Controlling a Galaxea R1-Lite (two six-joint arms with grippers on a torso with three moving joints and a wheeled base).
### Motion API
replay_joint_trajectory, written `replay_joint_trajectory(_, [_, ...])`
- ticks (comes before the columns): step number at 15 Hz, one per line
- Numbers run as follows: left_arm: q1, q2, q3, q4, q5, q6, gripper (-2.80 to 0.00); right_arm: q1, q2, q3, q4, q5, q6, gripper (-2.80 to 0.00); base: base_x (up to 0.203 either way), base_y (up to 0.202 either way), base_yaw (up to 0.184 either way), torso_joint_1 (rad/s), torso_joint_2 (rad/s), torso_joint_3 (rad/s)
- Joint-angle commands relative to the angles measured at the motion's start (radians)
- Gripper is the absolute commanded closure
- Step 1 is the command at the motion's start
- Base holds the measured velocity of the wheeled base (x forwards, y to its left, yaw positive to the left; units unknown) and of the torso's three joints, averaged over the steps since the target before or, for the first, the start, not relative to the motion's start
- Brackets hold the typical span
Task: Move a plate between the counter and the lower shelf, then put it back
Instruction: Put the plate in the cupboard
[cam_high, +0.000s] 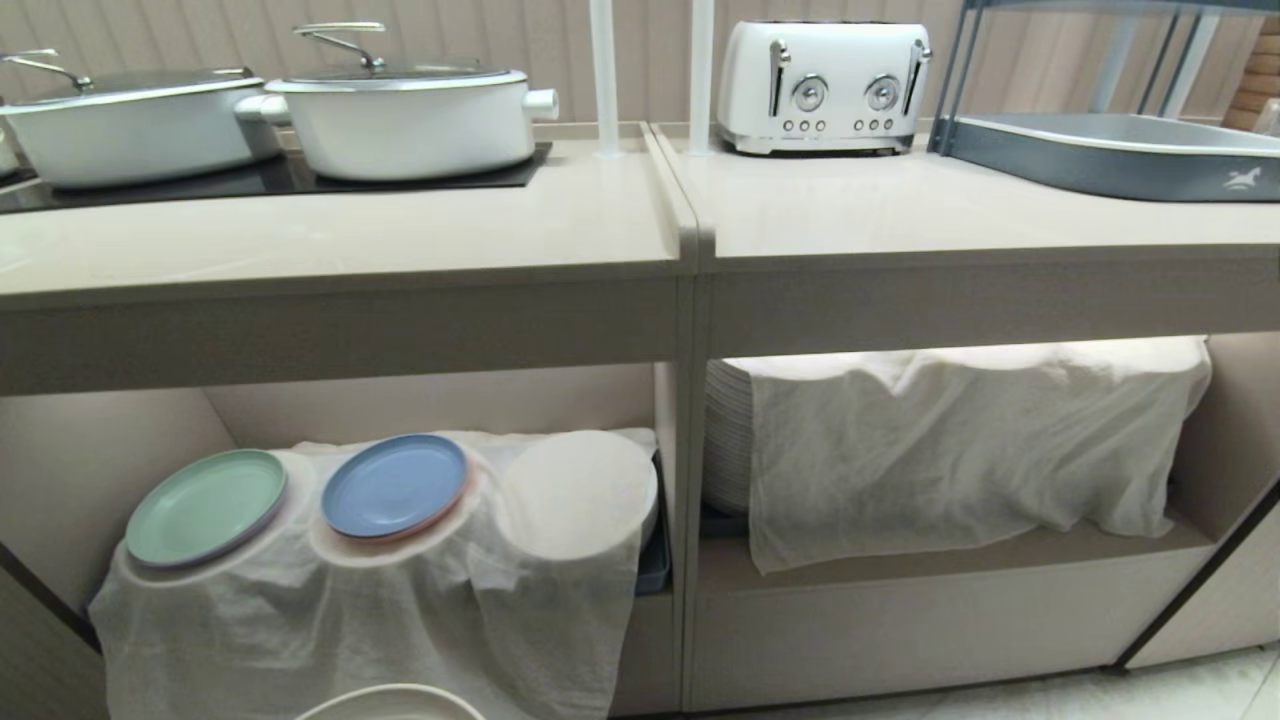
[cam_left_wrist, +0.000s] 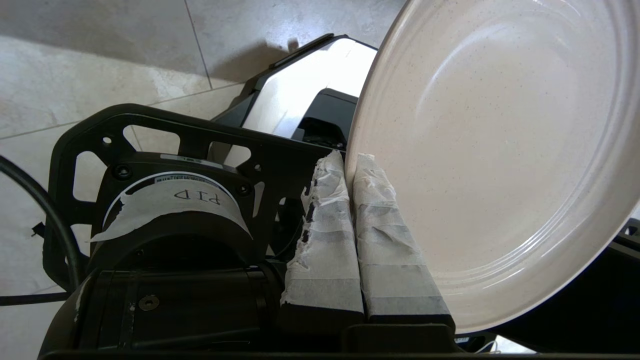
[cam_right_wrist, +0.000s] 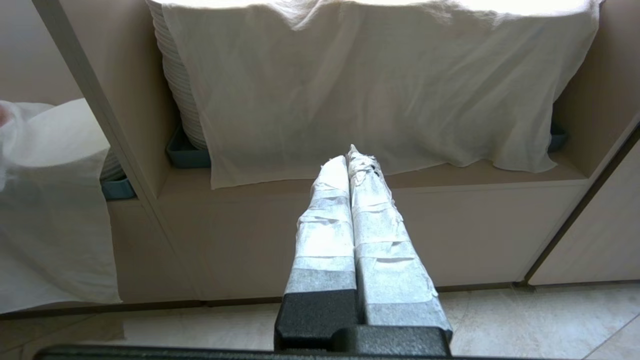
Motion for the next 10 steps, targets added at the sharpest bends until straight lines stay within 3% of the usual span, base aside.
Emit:
replay_joint_trajectory(1, [0.001, 0.001, 0.01, 0.005, -0.002, -0.002, 0.0, 0.0, 0.002, 0.0, 0.0, 0.0, 0.0, 0.0, 0.0, 0.0, 0.0, -0.173, 0.48, 0.295])
replay_joint_trajectory(10, [0.001, -0.001, 0.01, 0.005, -0.001, -0.002, 0.0, 0.0, 0.002, 0.0, 0.0, 0.0, 0.0, 0.0, 0.0, 0.0, 0.0, -0.125, 0.41, 0.273])
